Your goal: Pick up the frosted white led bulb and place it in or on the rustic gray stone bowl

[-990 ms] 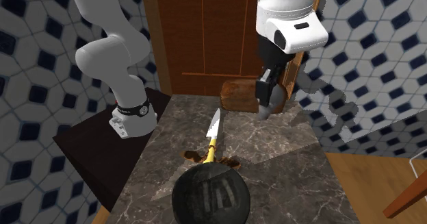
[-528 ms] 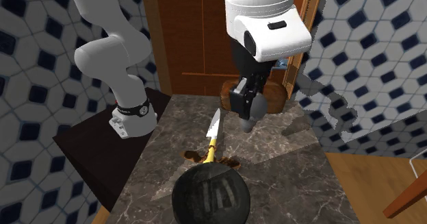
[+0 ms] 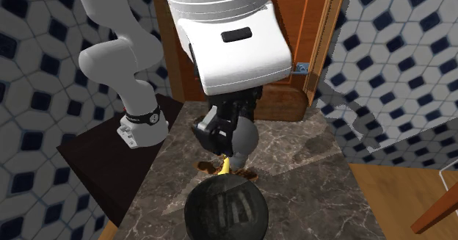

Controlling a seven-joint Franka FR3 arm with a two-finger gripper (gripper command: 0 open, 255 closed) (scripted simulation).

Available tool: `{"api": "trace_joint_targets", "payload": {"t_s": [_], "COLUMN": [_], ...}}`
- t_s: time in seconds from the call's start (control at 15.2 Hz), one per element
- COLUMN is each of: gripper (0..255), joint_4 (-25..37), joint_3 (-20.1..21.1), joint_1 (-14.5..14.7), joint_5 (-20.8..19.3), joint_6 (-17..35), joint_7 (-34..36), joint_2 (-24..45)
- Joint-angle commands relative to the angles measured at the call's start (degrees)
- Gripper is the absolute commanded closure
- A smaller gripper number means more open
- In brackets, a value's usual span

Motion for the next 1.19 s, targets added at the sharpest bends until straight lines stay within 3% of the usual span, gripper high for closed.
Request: {"api": "trace_joint_targets", "payload": {"t_s": [0.0,1.12], "gripper": [255,255], "joint_4": [2.22,-6.73], "joint_3": [-2.01,-2.2], "joint_1": [-1.53,-1.48], "joint_5": [-0.3,1.9], "joint_6": [-1.71,10.63], "joint_7": [-3.33,-6.8], "joint_2": [1.25,5.25]}}
